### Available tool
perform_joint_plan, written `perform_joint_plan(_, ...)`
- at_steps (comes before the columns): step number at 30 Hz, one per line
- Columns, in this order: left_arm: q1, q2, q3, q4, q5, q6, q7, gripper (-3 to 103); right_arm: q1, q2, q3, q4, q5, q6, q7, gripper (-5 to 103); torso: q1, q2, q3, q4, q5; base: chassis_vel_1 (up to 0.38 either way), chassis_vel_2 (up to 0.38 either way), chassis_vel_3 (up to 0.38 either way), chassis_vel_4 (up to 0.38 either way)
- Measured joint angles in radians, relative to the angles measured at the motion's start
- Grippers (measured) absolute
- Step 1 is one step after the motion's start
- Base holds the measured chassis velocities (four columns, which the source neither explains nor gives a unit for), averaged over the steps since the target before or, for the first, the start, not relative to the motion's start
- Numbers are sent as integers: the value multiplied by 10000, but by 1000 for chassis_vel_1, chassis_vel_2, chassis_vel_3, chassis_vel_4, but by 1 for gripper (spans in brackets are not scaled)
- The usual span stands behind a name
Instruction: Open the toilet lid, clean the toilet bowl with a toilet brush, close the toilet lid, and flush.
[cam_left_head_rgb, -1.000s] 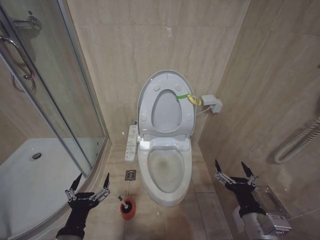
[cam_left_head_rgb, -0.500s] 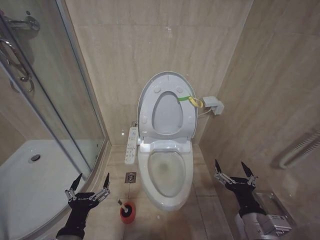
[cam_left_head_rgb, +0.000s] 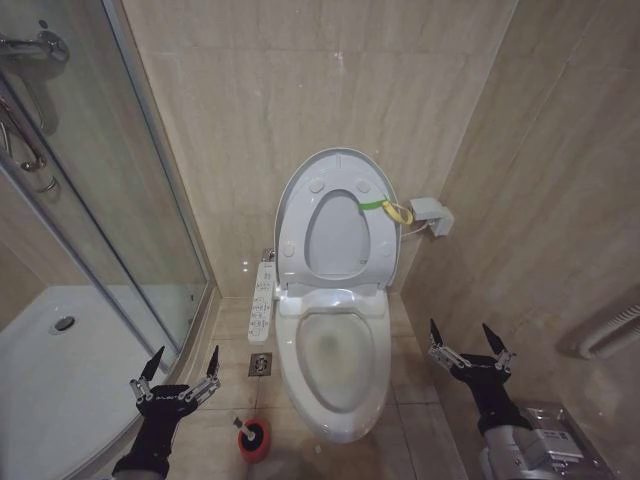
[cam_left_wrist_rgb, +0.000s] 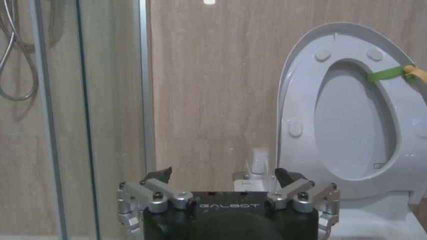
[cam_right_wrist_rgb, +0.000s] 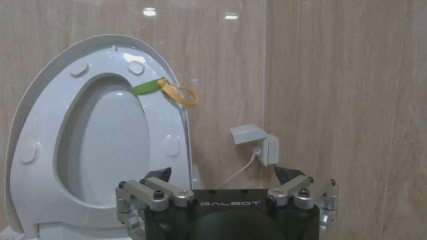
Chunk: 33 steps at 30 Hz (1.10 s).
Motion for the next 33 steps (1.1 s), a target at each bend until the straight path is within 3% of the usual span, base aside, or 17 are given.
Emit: perform_joint_plan(33, 0, 0, 0, 0, 0, 0, 0, 100, 0, 0, 0, 0, 0, 0, 0, 100, 2, 0, 0, 1, 0, 0, 0, 0, 0)
